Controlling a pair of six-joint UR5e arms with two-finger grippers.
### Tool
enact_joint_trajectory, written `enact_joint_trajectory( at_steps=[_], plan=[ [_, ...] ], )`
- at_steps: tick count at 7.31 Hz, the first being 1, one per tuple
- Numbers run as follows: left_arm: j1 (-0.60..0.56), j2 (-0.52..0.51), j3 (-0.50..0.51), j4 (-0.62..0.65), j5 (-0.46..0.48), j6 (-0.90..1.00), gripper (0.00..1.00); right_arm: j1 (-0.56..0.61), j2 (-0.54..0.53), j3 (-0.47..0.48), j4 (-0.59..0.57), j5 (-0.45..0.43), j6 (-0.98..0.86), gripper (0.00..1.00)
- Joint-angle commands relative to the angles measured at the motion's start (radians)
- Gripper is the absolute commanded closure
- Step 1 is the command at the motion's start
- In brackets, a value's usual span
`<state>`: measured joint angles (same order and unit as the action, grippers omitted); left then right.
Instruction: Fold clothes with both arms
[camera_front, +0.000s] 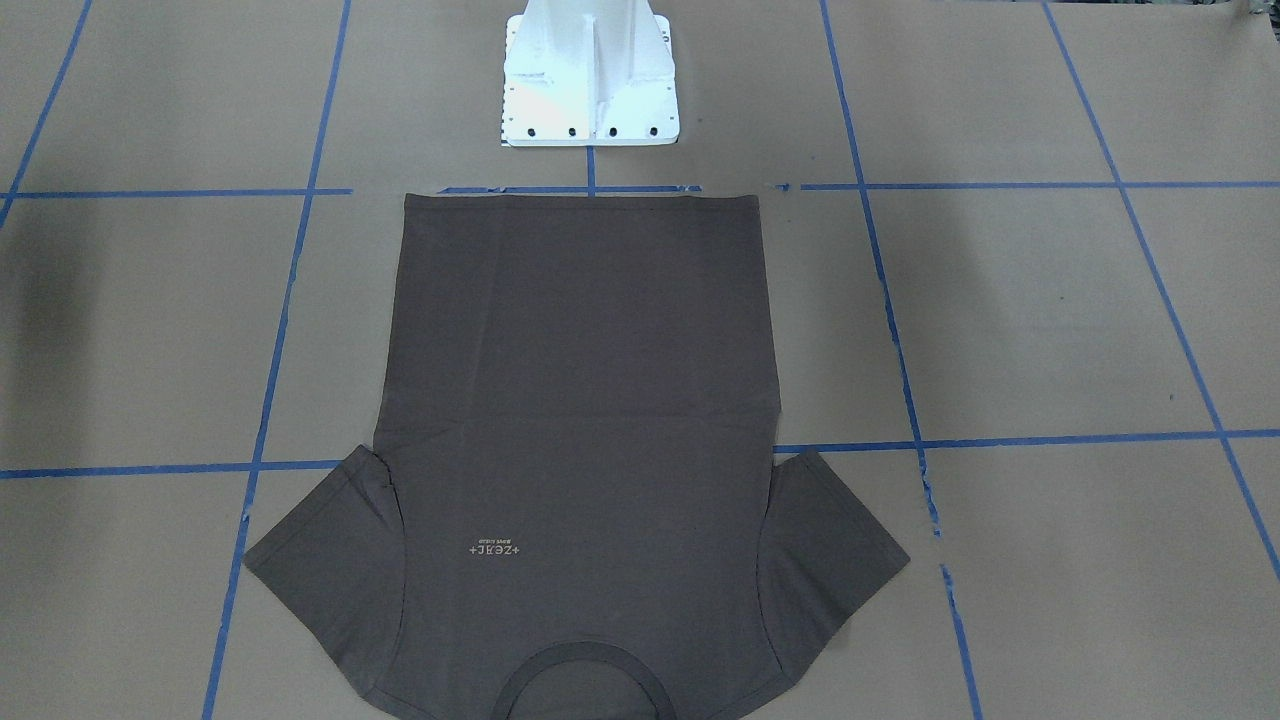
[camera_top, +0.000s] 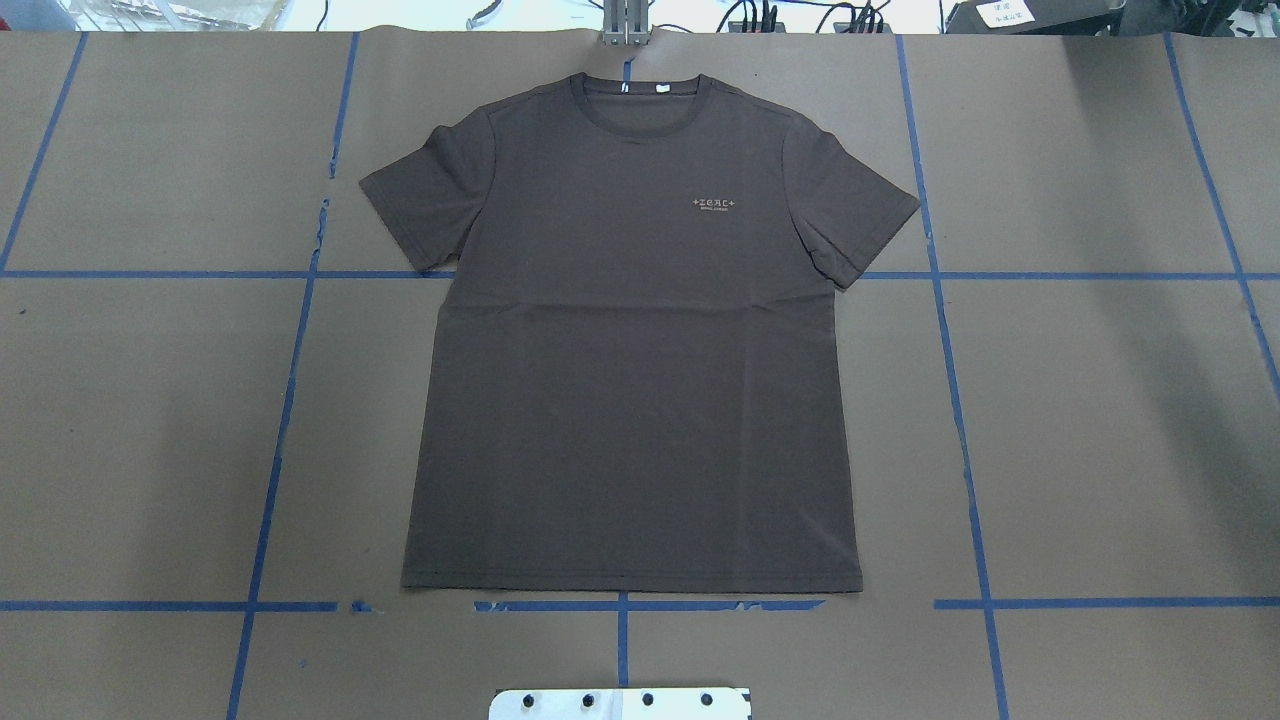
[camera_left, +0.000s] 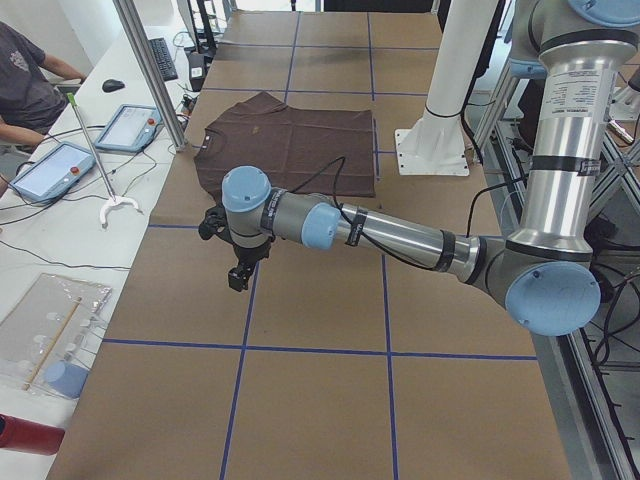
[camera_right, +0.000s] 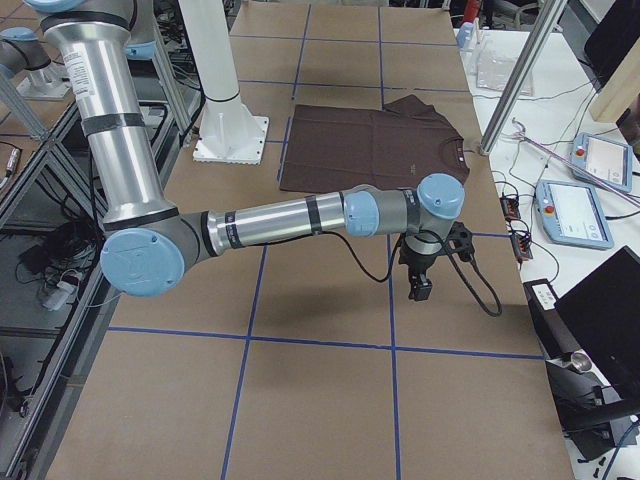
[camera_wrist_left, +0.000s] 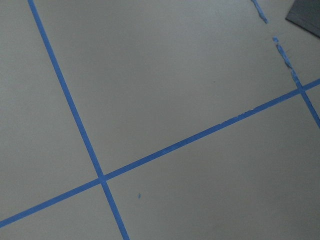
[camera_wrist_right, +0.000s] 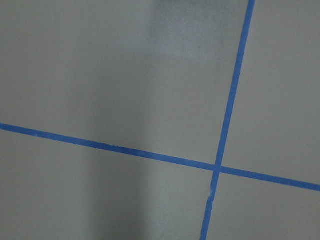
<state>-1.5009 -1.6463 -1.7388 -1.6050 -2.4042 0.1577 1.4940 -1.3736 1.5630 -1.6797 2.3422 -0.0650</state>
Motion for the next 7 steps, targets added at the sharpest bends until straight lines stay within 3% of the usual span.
enact_joint_trajectory(
  at_steps=[1,5,7],
  plan=[
    [0.001,0.000,-0.019,0.004,0.010,-0.001,0.00,0.002,-0.012,0.008,0.000,0.002,0.002,0.00],
    [0.001,0.017,-0.025,-0.006,-0.004,0.002,0.00,-0.003,-0.025,0.020,0.002,0.014,-0.001,0.00],
    [0.004,0.052,-0.012,-0.094,0.005,0.006,0.00,-0.041,-0.015,0.029,0.012,0.105,0.001,0.00]
  ],
)
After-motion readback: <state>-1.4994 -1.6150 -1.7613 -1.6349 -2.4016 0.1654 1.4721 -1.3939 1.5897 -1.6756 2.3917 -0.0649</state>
